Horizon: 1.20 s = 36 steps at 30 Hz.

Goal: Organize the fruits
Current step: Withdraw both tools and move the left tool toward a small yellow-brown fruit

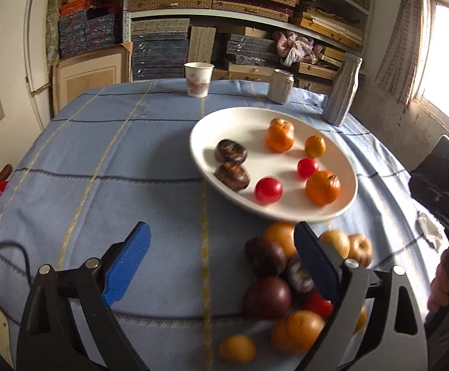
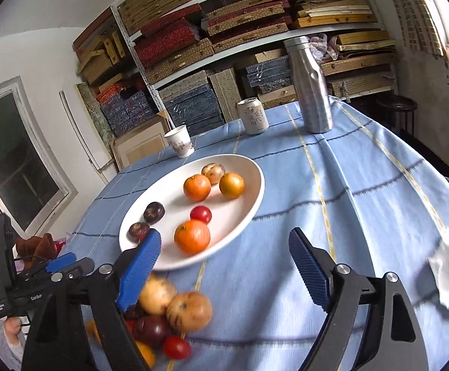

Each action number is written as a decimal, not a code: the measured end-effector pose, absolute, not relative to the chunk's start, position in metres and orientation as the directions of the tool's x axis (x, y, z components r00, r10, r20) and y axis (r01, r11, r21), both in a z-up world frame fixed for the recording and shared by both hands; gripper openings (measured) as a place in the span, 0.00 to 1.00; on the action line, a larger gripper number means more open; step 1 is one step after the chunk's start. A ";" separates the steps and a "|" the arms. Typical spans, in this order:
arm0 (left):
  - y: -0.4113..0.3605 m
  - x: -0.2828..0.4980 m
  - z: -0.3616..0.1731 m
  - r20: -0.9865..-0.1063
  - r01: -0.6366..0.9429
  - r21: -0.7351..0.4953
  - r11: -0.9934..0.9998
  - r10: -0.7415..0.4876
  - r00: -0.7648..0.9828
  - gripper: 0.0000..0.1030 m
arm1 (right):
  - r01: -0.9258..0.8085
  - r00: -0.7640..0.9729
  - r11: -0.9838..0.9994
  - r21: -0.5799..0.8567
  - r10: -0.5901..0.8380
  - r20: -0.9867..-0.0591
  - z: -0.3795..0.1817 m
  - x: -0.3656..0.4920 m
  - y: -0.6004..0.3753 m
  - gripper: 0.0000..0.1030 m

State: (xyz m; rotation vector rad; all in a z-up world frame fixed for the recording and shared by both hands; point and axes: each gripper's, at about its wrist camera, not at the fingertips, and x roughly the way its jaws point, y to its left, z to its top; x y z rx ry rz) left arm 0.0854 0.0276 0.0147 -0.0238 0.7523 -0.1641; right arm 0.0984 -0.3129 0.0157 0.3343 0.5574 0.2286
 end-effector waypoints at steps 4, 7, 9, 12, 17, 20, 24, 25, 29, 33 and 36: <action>0.043 0.059 -0.006 -0.721 0.115 -0.034 0.993 -0.104 0.686 0.89 | -0.152 0.821 0.927 0.341 0.311 -0.478 0.011 0.078 -0.304 0.93; 0.048 0.049 -0.015 -0.739 0.125 -0.029 0.992 -0.105 0.665 0.90 | -0.186 0.824 0.931 0.313 0.321 -0.466 0.013 0.070 -0.296 0.94; 0.052 0.045 -0.015 -0.737 0.128 -0.041 0.991 -0.117 0.665 0.92 | -0.187 0.825 0.935 0.301 0.316 -0.468 0.014 0.070 -0.295 0.94; 0.053 0.044 -0.018 -0.747 0.126 -0.039 0.991 -0.113 0.655 0.93 | -0.175 0.821 0.931 0.321 0.318 -0.474 0.012 0.071 -0.298 0.94; 0.048 0.044 -0.024 -0.773 0.154 -0.043 0.987 -0.130 0.620 0.93 | -0.168 0.814 0.929 0.329 0.319 -0.486 0.011 0.073 -0.297 0.94; 0.045 0.043 -0.026 -0.783 0.172 -0.040 0.984 -0.138 0.607 0.93 | -0.166 0.812 0.930 0.328 0.318 -0.490 0.010 0.073 -0.297 0.94; 0.044 0.042 -0.035 -0.815 0.187 -0.041 0.981 -0.141 0.562 0.94 | -0.162 0.812 0.929 0.332 0.317 -0.490 0.010 0.073 -0.297 0.94; 0.043 0.042 -0.037 -0.822 0.188 -0.037 0.981 -0.137 0.553 0.94 | -0.161 0.811 0.929 0.333 0.317 -0.491 0.010 0.074 -0.297 0.94; 0.039 0.042 -0.039 -0.831 0.187 -0.008 0.982 -0.111 0.545 0.94 | -0.162 0.810 0.928 0.335 0.319 -0.492 0.009 0.074 -0.297 0.94; 0.042 0.034 -0.030 -0.797 0.183 -0.010 0.983 -0.118 0.592 0.94 | -0.162 0.806 0.927 0.339 0.323 -0.497 0.009 0.074 -0.297 0.94; 0.042 0.032 -0.027 -0.785 0.200 -0.022 0.980 -0.141 0.604 0.80 | -0.165 0.804 0.926 0.339 0.325 -0.497 0.008 0.074 -0.297 0.94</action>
